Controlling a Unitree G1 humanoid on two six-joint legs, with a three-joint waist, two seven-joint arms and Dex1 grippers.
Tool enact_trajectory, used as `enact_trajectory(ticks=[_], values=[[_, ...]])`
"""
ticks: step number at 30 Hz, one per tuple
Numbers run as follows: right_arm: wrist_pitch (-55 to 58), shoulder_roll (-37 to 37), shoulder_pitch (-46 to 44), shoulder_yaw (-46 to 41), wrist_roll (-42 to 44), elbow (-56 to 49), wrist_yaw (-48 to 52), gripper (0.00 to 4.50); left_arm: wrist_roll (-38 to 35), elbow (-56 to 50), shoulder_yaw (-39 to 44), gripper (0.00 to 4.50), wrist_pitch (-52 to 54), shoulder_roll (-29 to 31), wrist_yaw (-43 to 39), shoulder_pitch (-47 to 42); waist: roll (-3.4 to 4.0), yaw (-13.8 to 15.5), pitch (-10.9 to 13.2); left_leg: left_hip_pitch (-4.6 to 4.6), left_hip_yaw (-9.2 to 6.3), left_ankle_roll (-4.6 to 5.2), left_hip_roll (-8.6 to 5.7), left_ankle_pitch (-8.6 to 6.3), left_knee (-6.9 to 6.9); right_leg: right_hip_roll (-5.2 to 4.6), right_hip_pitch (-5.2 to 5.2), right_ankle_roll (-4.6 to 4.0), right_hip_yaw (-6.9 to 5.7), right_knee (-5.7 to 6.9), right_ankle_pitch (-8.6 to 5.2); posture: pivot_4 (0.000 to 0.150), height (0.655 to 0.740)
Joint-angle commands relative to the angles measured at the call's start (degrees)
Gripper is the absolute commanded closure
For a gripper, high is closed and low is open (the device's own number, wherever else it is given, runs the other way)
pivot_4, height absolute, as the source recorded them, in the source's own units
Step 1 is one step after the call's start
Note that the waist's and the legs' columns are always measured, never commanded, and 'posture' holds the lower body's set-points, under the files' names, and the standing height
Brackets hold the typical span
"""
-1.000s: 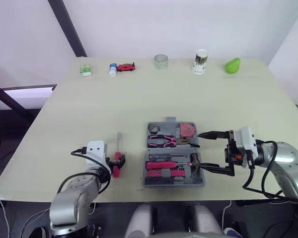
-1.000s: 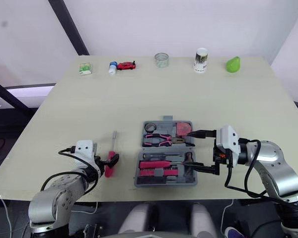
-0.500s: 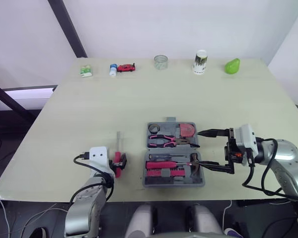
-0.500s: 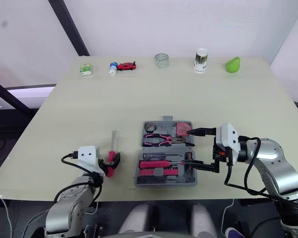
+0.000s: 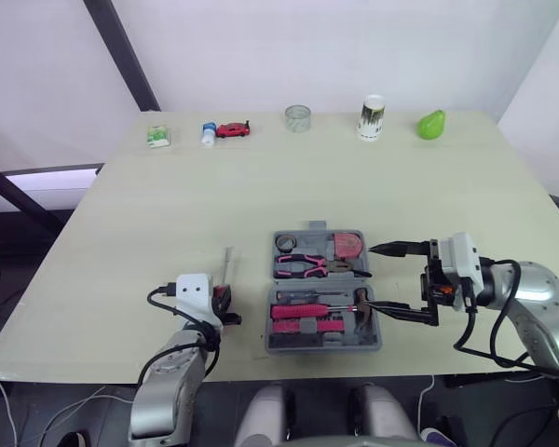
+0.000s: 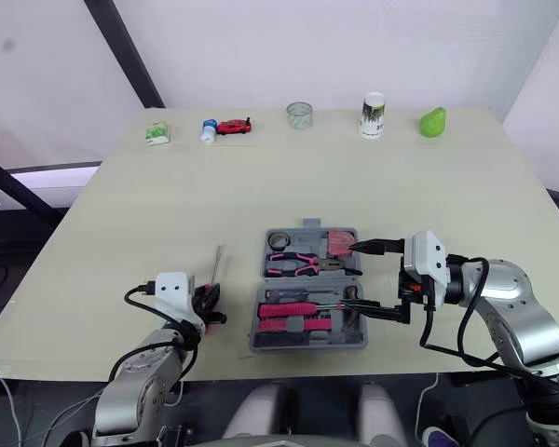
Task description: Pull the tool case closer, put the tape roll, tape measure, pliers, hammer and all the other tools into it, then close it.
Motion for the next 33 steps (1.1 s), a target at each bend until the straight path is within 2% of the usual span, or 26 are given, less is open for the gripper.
enact_trajectory(ticks=[1,6,10,14,18,21,27,33], values=[[-1.0,0.3,-0.8,-0.3,0.3,-0.7,0.3,0.00,0.8,2.3,1.4,3.94,-0.2,1.3,0.1,1.1,0.01,0.0,0.0,0.00,0.00,0.00,0.00,0.00,0.00,0.00,0.00,0.00,0.00,0.00,0.00,0.150,0.7400],[-1.5,0.4,-0.9,-0.3,0.1,-0.2,0.4,0.00,-0.1,0.8,1.4,3.94,-1.1,3.6,-3.0,1.4,-0.01,-0.3,0.0,0.00,0.00,0.00,0.01,0.00,0.00,0.01,0.00,0.00,0.00,0.00,0.00,0.150,0.7400],[-1.8,0.6,-0.7,-0.3,0.0,-0.1,0.4,0.00,-2.6,-2.2,2.6,3.94,0.5,10.8,-10.1,0.9,-0.07,-0.9,0.0,-0.03,-0.03,0.00,0.03,0.00,-0.02,0.03,-0.02,-0.01,-0.02,0.00,-0.01,0.150,0.7400],[-2.2,0.8,-0.7,-0.2,-0.1,0.4,0.8,0.00,-8.2,-5.3,5.0,3.94,0.0,25.6,-26.7,0.2,-0.26,-0.9,0.2,-0.09,-0.08,-0.01,0.05,0.00,-0.02,0.02,-0.04,-0.02,-0.10,-0.03,-0.01,0.150,0.7400],[-2.8,0.8,-0.7,-0.4,-0.3,1.3,1.5,0.00,-11.9,-5.3,4.9,3.94,0.8,35.3,-36.9,-1.6,-0.27,-0.6,0.2,-0.14,-0.04,-0.01,0.02,0.00,-0.02,-0.08,-0.03,-0.01,-0.12,-0.21,-0.01,0.150,0.7400],[-3.3,0.9,-0.8,-0.4,-0.8,1.7,1.7,0.00,-12.4,-6.3,1.3,3.94,-0.2,41.9,-44.4,-4.0,-0.28,-0.6,0.2,-0.18,0.00,-0.01,0.01,0.00,-0.02,-0.09,-0.03,0.00,-0.10,-0.28,0.00,0.150,0.7400],[-3.5,1.2,0.2,-0.8,-1.4,0.5,0.0,0.00,-10.6,-9.6,-10.1,3.94,3.2,45.8,-49.2,-15.1,-0.28,-0.4,0.2,-0.22,-0.02,-0.01,0.02,0.00,-0.05,-0.02,-0.06,0.00,-0.13,-0.26,0.00,0.150,0.7400],[-3.6,0.6,2.7,-2.3,-1.6,-1.2,-1.9,0.00,-13.5,-12.9,-21.2,3.94,15.6,44.7,-51.8,-28.3,-0.33,-0.5,0.2,-0.25,0.00,0.00,-0.01,0.00,-0.03,0.08,-0.07,0.02,-0.06,-0.25,0.00,0.150,0.7400]])
